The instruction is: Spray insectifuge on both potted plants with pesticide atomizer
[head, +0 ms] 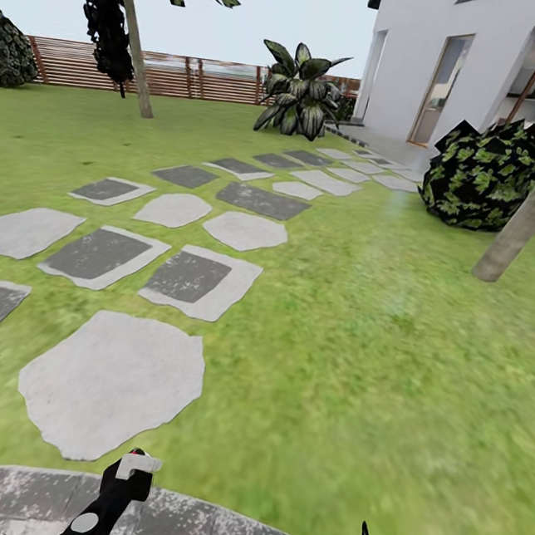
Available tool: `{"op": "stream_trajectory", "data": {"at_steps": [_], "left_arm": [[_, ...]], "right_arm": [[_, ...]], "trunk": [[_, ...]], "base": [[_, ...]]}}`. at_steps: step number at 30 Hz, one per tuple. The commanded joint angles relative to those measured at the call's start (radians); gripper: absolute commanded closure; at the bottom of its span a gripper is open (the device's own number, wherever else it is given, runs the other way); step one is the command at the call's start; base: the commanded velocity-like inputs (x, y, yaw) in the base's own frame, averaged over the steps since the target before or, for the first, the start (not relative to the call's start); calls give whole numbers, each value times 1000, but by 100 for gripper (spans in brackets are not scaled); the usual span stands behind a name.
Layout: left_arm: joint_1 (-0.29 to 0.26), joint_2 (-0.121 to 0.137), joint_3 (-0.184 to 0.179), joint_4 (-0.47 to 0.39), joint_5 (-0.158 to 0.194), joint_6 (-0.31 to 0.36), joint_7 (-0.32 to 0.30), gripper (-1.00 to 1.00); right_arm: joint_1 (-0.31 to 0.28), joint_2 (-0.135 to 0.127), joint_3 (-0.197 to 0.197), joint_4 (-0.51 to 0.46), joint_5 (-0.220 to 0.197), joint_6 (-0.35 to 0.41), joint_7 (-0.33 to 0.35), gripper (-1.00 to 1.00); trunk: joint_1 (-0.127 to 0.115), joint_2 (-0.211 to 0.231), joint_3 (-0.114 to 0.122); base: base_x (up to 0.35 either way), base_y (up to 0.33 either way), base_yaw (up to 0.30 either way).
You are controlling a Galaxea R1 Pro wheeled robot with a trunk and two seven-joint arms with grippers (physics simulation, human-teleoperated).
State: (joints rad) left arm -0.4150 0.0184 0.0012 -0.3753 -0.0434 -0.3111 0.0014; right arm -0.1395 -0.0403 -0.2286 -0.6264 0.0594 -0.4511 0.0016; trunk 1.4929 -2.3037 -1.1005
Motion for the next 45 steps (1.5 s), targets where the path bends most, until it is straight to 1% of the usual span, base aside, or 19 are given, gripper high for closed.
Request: {"op": "stream_trajectory", "data": {"at_steps": [1, 23, 27, 40, 45], "left_arm": [[-1, 0, 0, 1, -4, -3, 0, 100], [-1, -2, 0, 1, -4, -5, 2, 100], [-1, -3, 0, 0, -4, -5, 1, 100], [-1, -3, 0, 1, -4, -5, 2, 100], [-1, -3, 0, 2, -4, -5, 3, 100]], "right_arm": [[0, 0, -3, 0, 6, -3, 0, -100], [0, 0, -3, 2, 7, -3, 0, -100], [0, 0, -3, 24, 5, -4, 0, -100], [0, 0, -3, 28, 5, -4, 0, -100], [0, 0, -3, 28, 5, -4, 0, -100]], "trunk": [[0, 0, 0], [0, 0, 11], [0, 0, 13], [0, 0, 21], [0, 0, 24]], "base": [[0, 0, 242], [0, 0, 266], [0, 0, 268], [-1, 0, 268], [-235, 0, 268]]}}
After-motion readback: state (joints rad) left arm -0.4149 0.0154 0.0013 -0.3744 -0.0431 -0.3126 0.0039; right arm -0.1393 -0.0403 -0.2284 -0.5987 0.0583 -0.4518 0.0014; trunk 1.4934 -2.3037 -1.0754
